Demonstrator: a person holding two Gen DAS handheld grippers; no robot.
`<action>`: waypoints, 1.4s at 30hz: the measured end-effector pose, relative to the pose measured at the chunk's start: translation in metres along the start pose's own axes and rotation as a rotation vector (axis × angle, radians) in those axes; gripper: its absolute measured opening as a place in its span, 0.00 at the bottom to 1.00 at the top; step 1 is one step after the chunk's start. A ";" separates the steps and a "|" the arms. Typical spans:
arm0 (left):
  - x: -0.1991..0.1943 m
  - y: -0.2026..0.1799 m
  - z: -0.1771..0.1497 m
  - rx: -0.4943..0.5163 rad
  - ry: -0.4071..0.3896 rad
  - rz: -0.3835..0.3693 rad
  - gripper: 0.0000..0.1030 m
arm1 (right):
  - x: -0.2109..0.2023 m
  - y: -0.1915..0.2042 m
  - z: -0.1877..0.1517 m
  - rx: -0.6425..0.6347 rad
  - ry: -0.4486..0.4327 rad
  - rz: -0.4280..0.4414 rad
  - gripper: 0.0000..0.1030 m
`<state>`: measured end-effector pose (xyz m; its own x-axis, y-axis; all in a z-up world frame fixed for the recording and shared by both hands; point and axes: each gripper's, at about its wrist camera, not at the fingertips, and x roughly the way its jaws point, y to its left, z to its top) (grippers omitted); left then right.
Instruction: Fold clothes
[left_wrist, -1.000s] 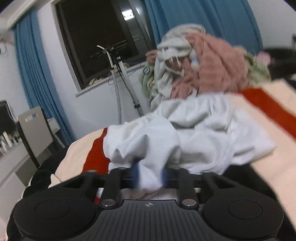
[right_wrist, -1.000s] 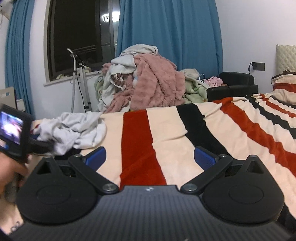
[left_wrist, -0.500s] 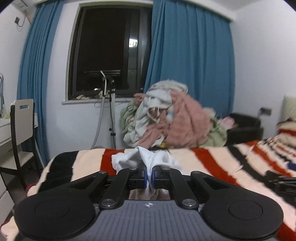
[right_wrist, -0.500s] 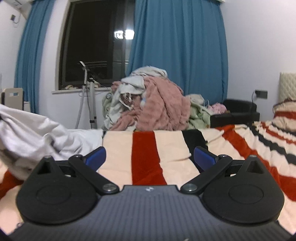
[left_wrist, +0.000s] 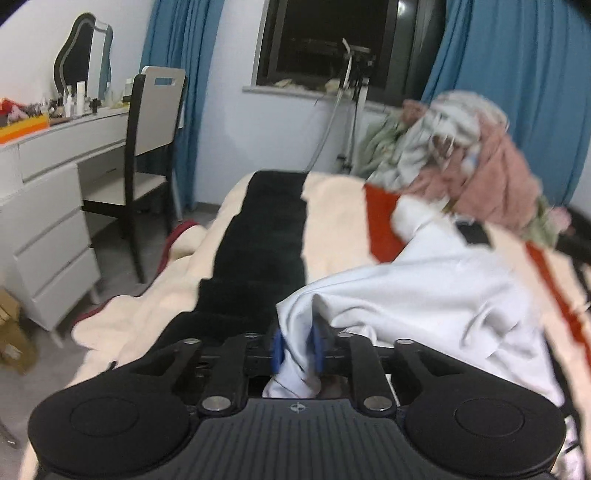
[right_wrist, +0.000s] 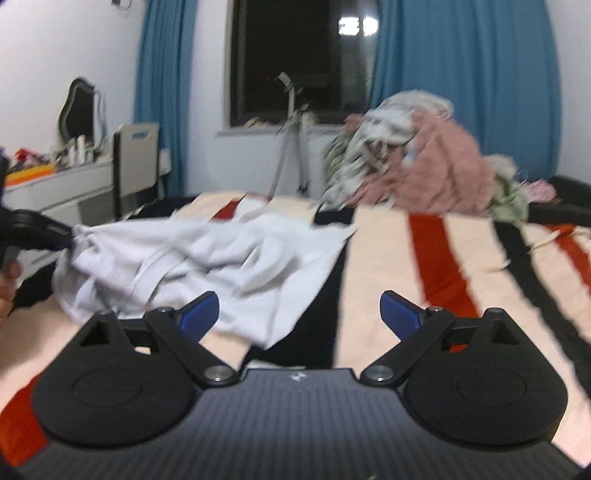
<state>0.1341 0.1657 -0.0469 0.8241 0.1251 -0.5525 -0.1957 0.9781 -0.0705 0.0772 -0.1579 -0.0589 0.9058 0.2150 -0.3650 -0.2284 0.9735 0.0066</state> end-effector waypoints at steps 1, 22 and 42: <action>0.000 -0.002 0.001 0.014 0.001 0.010 0.22 | 0.004 0.004 -0.003 -0.005 0.015 0.009 0.93; -0.082 -0.164 -0.065 0.787 -0.140 -0.048 0.77 | 0.007 -0.028 -0.003 0.170 0.051 -0.079 0.93; -0.204 -0.096 -0.013 0.227 -0.519 -0.357 0.07 | -0.006 -0.013 -0.001 0.114 -0.084 -0.001 0.93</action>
<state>-0.0222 0.0440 0.0621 0.9774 -0.2048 -0.0522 0.2066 0.9779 0.0325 0.0740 -0.1720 -0.0573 0.9336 0.2155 -0.2862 -0.1902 0.9751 0.1137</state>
